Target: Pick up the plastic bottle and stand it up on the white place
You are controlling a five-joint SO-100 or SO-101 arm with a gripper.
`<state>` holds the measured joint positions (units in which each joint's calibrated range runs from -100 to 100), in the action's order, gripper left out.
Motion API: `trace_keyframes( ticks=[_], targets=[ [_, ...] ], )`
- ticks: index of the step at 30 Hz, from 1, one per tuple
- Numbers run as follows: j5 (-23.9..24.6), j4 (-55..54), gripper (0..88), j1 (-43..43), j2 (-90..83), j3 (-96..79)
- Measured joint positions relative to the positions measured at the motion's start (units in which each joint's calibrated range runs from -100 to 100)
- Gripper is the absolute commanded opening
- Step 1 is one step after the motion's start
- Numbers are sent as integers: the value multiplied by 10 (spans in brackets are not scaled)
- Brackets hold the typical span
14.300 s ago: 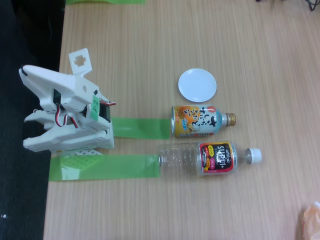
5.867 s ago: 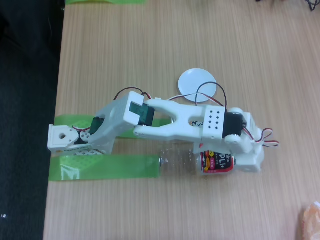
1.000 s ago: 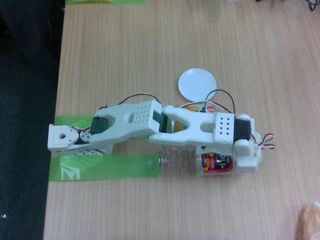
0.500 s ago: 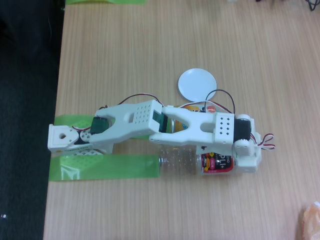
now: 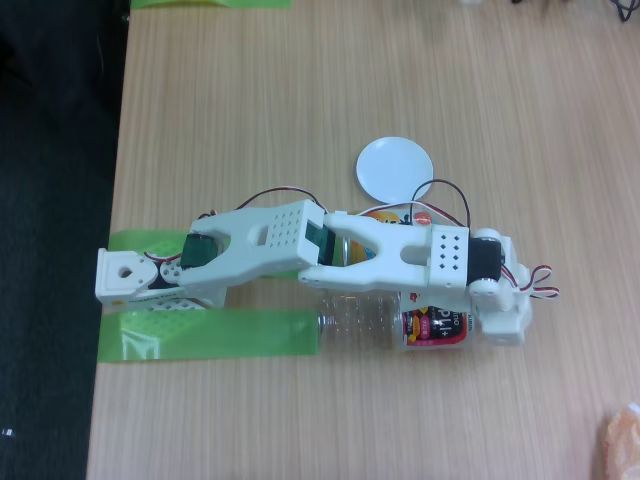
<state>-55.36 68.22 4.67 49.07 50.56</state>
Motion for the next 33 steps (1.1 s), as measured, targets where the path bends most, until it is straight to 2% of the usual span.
trace_keyframes(
  ticks=[33],
  targets=[
    [1,0,259,-1,31,48]
  ],
)
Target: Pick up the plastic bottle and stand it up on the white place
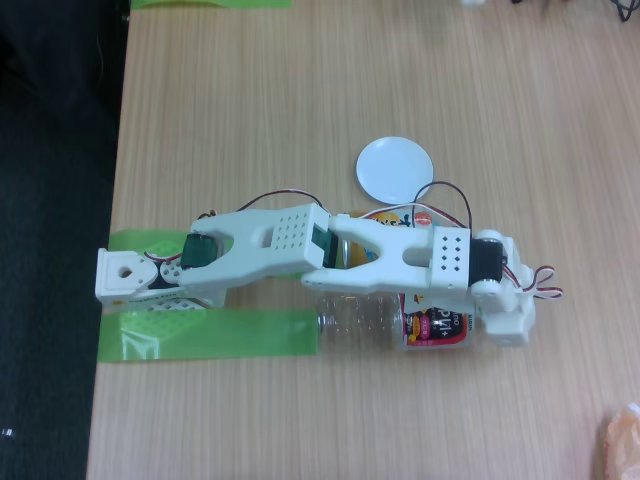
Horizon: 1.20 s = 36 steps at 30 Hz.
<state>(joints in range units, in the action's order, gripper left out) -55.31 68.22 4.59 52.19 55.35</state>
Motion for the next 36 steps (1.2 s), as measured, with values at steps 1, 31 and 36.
trace_keyframes(
  ticks=[1,31,36],
  targets=[
    [0,0,259,0,2,0],
    [-1,0,119,-2,3,0],
    [0,0,121,-1,3,0]
  ],
)
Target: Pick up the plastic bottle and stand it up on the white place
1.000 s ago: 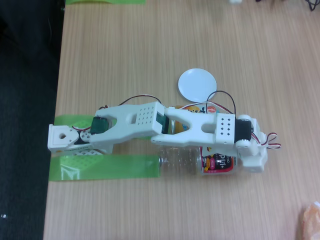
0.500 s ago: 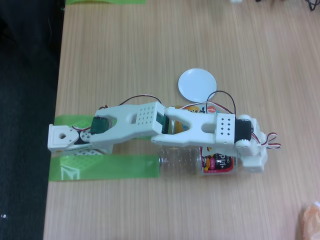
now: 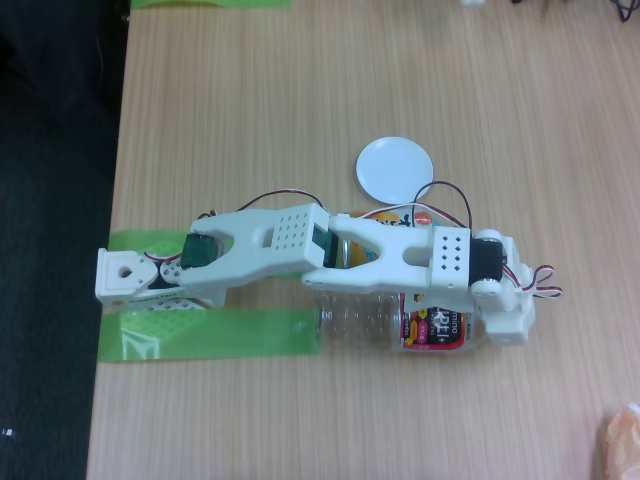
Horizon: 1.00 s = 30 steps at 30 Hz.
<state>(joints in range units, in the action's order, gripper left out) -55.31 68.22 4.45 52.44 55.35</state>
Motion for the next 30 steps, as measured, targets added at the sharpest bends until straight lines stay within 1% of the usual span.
trace_keyframes(
  ticks=[16,23,26,30],
  targets=[
    [0,0,121,0,0,1],
    [0,1,121,0,1,67],
    [0,26,121,0,1,102],
    [0,120,121,0,1,156]
  ],
)
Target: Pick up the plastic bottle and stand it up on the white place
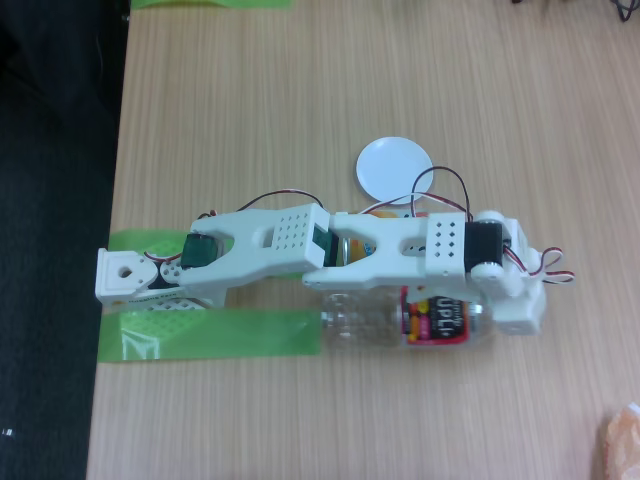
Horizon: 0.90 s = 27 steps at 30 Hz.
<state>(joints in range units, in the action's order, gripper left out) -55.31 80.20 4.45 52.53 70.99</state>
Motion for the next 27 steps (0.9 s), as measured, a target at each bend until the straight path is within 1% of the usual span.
trace_keyframes(
  ticks=[4,8,16,23,27],
  targets=[
    [0,90,121,0,0,69],
    [0,127,121,0,0,132],
    [0,135,121,0,-1,251],
    [0,135,115,0,-4,259],
    [0,135,115,0,-40,260]
  ],
)
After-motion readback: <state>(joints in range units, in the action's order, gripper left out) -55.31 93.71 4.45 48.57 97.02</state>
